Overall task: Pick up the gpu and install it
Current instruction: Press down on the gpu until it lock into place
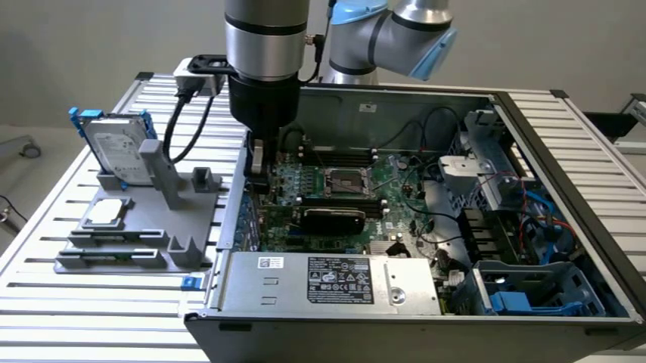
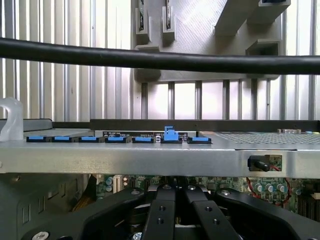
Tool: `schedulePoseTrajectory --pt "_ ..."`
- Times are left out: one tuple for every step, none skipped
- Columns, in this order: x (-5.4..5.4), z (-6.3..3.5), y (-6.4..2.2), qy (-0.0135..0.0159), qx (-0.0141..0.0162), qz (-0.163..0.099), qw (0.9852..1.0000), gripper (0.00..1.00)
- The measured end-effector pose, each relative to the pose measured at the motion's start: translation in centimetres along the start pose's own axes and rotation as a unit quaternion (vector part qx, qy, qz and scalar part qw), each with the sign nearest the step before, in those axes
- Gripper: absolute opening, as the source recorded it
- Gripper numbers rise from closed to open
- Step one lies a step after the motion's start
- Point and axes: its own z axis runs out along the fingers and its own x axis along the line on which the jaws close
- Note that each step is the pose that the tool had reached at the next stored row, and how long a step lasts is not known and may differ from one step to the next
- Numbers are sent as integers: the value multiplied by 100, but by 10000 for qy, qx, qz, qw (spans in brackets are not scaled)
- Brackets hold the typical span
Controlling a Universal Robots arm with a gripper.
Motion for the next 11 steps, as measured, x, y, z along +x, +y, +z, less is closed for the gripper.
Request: schedulePoseTrajectory --pt "0 -1 -1 -1 -1 1 10000 11" --pt "0 0 -1 -1 -1 2 10000 11" --pt "0 -1 -1 -1 -1 3 10000 11" --pt "0 -1 -1 -1 -2 4 10000 11" --pt "0 -1 -2 -1 -2 5 10000 11" --pt "0 -1 -1 0 -3 6 10000 11" --pt "0 -1 -2 1 -3 7 10000 11" --pt "0 0 -2 0 -3 8 10000 11" --pt "0 3 -2 0 -3 9 10000 11" --pt "0 5 -2 -1 -3 10 10000 11" --pt "0 6 -2 -1 -3 11 10000 11"
